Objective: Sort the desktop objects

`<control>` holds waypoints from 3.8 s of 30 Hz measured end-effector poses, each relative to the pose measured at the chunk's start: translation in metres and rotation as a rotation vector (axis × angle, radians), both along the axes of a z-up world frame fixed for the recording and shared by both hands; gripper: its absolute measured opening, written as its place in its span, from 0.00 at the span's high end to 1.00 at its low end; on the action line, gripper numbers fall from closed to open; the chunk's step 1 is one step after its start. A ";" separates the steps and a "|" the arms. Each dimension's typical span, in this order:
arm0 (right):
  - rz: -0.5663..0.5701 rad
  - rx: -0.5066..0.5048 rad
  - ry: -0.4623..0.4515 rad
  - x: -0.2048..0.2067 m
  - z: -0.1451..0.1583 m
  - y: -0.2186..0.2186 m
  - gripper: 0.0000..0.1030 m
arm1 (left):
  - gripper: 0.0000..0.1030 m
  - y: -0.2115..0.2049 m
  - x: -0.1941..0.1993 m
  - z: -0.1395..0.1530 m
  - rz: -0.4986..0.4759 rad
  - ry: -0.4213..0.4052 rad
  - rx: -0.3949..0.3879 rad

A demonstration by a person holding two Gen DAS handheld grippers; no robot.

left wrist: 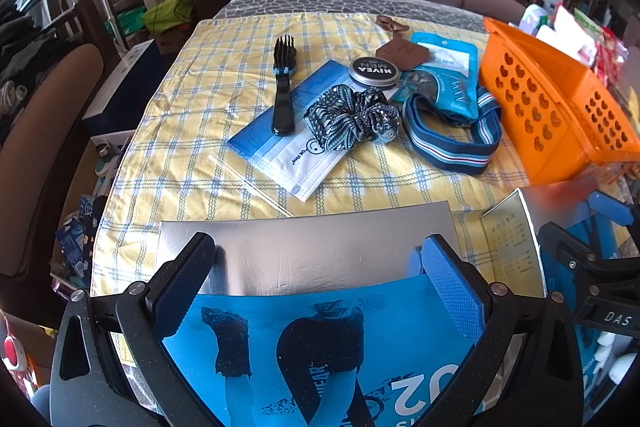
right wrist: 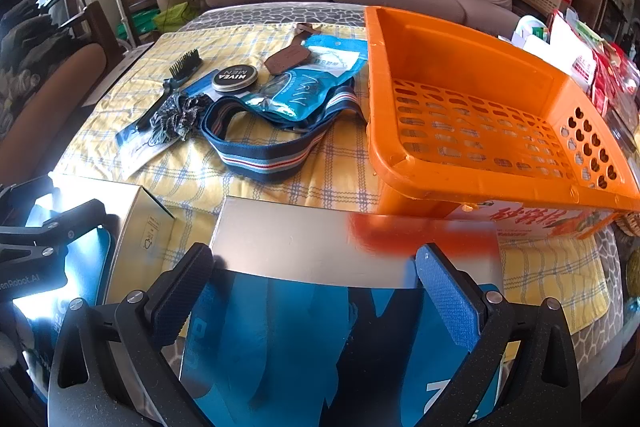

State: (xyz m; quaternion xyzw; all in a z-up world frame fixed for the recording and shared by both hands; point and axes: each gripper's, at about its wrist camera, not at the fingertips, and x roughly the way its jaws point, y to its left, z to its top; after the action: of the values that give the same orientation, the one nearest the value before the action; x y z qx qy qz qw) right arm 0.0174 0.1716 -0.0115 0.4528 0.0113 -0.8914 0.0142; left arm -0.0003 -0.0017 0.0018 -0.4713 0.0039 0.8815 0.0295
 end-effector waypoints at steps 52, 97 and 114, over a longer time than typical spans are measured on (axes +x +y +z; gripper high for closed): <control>0.054 -0.170 0.071 -0.024 0.091 -0.020 0.26 | 0.28 -0.042 -0.072 0.049 -0.215 -0.038 0.146; 0.050 -0.191 -0.166 -0.213 0.015 -0.056 0.40 | 0.89 -0.056 -0.158 0.002 -0.320 -0.149 0.325; 0.043 -0.110 -0.274 -0.249 -0.032 -0.080 0.33 | 0.89 -0.102 -0.143 0.019 -0.267 -0.098 0.378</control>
State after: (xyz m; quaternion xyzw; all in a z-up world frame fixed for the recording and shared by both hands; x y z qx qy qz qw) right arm -0.2312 0.0912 -0.0437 0.5683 -0.0298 -0.8201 0.0596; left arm -0.1429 -0.1032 0.0210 -0.4947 -0.1004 0.8310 0.2335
